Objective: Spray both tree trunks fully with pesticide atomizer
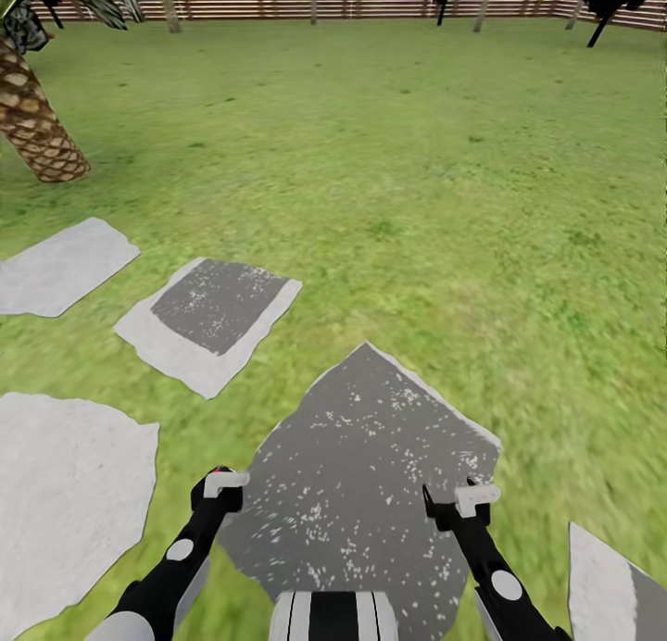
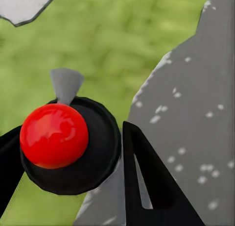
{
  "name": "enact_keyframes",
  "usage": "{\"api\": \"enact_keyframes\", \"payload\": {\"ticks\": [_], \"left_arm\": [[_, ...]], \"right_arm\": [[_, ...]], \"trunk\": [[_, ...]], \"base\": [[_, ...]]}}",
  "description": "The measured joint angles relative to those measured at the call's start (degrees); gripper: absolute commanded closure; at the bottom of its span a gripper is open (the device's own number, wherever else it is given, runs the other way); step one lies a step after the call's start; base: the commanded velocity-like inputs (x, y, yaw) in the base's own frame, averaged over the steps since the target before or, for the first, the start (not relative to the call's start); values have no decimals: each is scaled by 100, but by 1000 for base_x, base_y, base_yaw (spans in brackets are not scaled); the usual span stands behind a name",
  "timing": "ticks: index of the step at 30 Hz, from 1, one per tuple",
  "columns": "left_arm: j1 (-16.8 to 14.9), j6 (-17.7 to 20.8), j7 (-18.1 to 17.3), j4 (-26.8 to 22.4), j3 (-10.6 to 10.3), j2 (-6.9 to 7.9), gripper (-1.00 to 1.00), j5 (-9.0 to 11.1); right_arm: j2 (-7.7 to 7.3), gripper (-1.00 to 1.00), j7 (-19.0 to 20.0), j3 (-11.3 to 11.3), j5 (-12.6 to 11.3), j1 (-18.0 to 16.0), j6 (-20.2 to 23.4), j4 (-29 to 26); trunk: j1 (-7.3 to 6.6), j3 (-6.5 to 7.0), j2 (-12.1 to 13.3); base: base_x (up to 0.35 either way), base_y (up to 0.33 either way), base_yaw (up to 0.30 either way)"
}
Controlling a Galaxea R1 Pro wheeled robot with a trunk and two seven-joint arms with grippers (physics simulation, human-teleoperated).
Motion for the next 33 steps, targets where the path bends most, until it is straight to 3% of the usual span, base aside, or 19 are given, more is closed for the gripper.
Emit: {"api": "enact_keyframes", "payload": {"ticks": [7,11,19,26,33], "left_arm": [[-1,68,-10,0,-2,6,100,-35],[-8,426,-4,-4,4,10,100,-32],[-10,508,-3,2,6,9,100,-22],[-63,965,21,-6,12,19,100,2],[-72,975,21,-5,13,5,100,14]], "right_arm": [[3,-100,0,1,-7,0,0,-30],[3,-100,-1,-3,-8,1,0,-30],[3,-100,-6,-5,-9,5,-8,6],[3,-100,-8,-5,-9,9,-5,-16],[3,-100,-8,-5,-11,9,-9,-36]], "trunk": [[-18,155,9],[-28,244,15],[-49,421,25],[-67,577,35],[-85,733,44]], "base": [[0,0,0],[0,0,0],[0,0,0],[0,0,0],[0,0,-39]]}}
